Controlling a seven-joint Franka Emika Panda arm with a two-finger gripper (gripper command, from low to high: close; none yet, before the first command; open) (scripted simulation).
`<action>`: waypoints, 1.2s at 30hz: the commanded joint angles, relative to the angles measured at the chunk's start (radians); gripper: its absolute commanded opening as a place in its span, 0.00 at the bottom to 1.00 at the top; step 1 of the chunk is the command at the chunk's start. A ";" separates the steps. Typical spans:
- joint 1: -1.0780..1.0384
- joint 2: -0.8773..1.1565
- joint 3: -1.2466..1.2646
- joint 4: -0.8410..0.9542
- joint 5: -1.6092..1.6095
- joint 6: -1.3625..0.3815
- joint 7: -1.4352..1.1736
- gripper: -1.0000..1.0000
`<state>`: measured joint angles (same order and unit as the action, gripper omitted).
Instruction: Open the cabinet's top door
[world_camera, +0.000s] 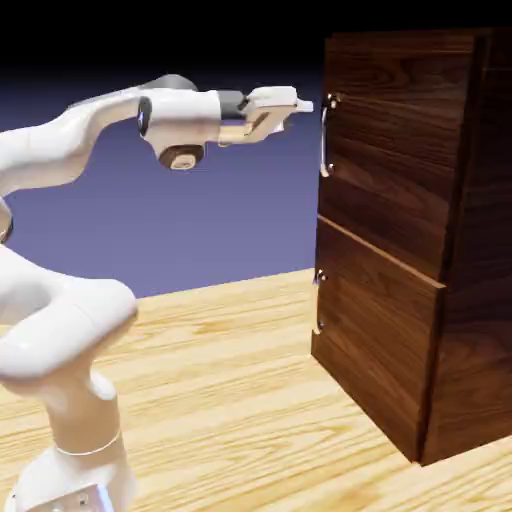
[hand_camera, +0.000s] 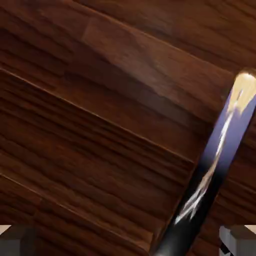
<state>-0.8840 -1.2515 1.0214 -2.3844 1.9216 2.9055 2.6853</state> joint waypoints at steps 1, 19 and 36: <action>-0.020 -0.015 0.023 0.010 0.043 -0.003 0.044 0.50; -0.196 -0.245 0.044 -0.026 0.335 -0.334 0.188 0.00; 0.135 -0.260 -0.511 -0.492 0.096 -0.941 -0.143 0.00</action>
<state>-0.7495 -1.5117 0.5109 -2.8768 2.0166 1.9651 2.5425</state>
